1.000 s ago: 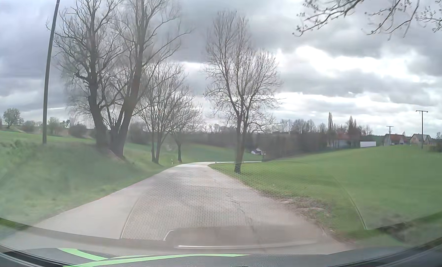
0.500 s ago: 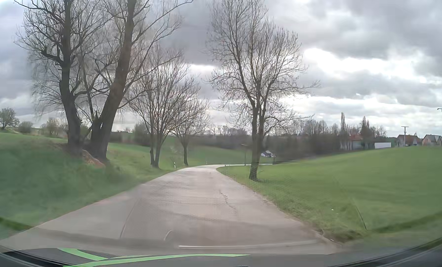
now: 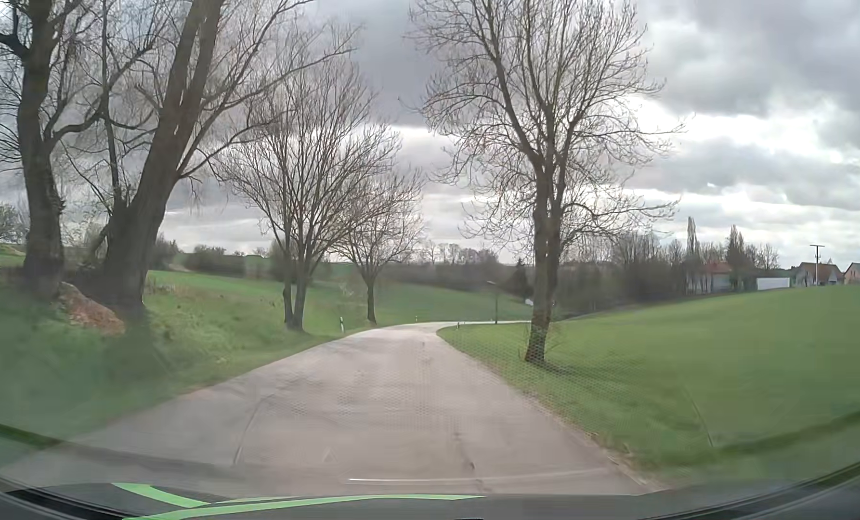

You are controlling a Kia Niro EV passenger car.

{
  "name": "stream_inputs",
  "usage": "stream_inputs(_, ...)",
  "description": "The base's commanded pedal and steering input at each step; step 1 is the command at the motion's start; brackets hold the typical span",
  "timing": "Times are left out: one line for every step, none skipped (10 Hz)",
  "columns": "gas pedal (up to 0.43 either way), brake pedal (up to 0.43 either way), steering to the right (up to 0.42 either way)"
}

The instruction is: Follow the waypoints while adhering to traffic rules and regulations

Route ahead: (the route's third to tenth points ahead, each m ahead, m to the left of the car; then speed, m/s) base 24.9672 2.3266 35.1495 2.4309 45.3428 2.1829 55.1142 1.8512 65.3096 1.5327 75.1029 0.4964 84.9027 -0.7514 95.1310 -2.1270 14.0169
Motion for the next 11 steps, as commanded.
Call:
stream_inputs(0.0,0.0,-0.017)
stream_inputs(0.0,0.0,-0.016)
stream_inputs(0.0,0.0,-0.014)
stream_inputs(0.0,0.0,-0.012)
stream_inputs(0.0,0.0,-0.012)
stream_inputs(0.0,0.0,-0.012)
stream_inputs(0.0,0.0,-0.011)
stream_inputs(0.0,0.0,-0.01)
stream_inputs(0.0,0.0,-0.01)
stream_inputs(0.0,0.0,-0.004)
stream_inputs(0.0,0.0,0.0)
